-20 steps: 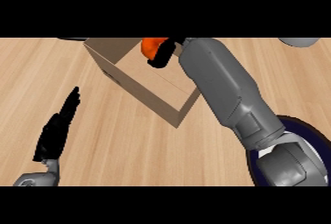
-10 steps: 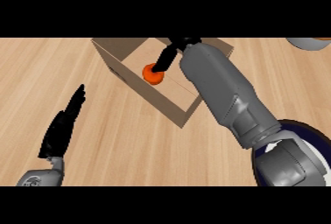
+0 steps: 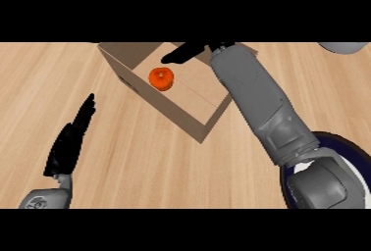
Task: Pick the squash from the plate and place it in the cardboard box
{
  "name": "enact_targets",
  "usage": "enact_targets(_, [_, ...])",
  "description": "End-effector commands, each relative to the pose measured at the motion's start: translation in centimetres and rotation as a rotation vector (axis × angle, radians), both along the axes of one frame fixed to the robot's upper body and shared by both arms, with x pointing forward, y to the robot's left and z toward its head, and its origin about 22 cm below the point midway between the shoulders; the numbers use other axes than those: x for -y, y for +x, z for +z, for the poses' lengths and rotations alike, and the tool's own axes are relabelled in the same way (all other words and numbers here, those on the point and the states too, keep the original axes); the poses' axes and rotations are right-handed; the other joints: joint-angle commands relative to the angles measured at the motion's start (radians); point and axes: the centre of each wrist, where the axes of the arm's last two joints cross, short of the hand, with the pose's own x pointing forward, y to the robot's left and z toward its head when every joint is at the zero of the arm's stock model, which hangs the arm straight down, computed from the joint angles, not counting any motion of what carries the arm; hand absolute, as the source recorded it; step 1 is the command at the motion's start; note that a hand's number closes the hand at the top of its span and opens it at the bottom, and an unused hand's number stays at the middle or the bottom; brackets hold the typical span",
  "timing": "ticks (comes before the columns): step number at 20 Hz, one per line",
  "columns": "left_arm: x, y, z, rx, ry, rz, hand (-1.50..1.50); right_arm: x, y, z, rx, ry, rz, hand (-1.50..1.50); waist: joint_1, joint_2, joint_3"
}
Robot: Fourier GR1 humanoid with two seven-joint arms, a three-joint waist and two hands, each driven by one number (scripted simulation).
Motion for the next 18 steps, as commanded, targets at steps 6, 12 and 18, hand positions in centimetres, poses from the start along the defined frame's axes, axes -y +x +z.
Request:
enact_targets(6, [-1.2,-0.9,-0.1,-0.003,-0.003,0.031,0.0,6.6,1.8,2.3,-0.001,0.324,-0.149,-1.5,-0.021,-0.006,0.0])
enact_targets(12, [-1.9,-1.0,0.1,-0.015,-0.008,0.041,0.0,16.1,2.0,1.3,0.017,0.369,-0.268,-1.5,-0.027,-0.004,0.001])
enact_targets(18, [-0.5,0.1,0.3,-0.008,-0.012,0.029,0.0,24.4,0.8,1.6,0.033,0.355,-0.233,-1.5,-0.025,0.004,0.002])
